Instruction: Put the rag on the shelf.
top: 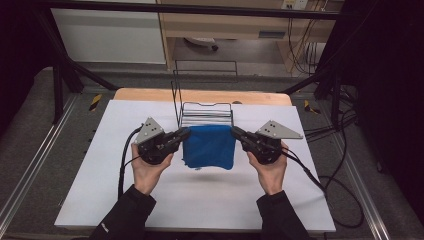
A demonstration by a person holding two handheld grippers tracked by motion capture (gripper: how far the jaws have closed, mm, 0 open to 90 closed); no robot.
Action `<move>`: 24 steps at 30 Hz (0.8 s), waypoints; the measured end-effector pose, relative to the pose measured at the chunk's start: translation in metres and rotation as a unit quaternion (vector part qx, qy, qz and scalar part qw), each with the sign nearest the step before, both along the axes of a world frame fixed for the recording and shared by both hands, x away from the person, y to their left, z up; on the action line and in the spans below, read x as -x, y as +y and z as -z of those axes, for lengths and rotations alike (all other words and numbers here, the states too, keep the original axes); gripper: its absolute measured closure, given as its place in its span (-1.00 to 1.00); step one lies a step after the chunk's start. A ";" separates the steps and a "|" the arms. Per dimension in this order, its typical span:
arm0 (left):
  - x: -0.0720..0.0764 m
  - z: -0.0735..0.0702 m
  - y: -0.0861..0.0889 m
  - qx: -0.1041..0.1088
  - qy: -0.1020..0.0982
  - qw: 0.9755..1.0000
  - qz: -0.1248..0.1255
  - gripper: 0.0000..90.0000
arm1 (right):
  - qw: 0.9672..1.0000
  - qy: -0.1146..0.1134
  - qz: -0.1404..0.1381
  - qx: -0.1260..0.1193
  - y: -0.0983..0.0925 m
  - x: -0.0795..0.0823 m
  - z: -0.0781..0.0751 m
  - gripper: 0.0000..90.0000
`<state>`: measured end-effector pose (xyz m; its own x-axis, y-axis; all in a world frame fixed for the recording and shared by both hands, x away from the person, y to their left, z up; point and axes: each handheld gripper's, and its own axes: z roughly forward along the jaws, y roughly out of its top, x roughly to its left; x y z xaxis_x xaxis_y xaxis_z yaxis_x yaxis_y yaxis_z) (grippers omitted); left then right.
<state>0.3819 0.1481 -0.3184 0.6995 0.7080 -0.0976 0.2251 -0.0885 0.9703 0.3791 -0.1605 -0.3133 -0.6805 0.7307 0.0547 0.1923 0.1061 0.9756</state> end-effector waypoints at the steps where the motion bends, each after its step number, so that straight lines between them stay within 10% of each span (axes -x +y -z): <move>1: -0.001 -0.001 0.000 0.003 -0.003 1.000 0.000 0.87 | 1.000 -0.003 0.001 -0.002 0.000 0.000 -0.002 0.94; 24: -0.024 -0.044 -0.002 0.055 -0.060 0.996 -0.027 0.87 | 0.995 -0.085 0.044 -0.028 0.010 -0.018 -0.044 0.94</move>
<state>0.4057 0.1461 -0.2748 0.6726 0.7339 -0.0952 0.1092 0.0288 0.9936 0.3975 -0.1506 -0.2692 -0.6165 0.7872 -0.0141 0.0302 0.0416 0.9987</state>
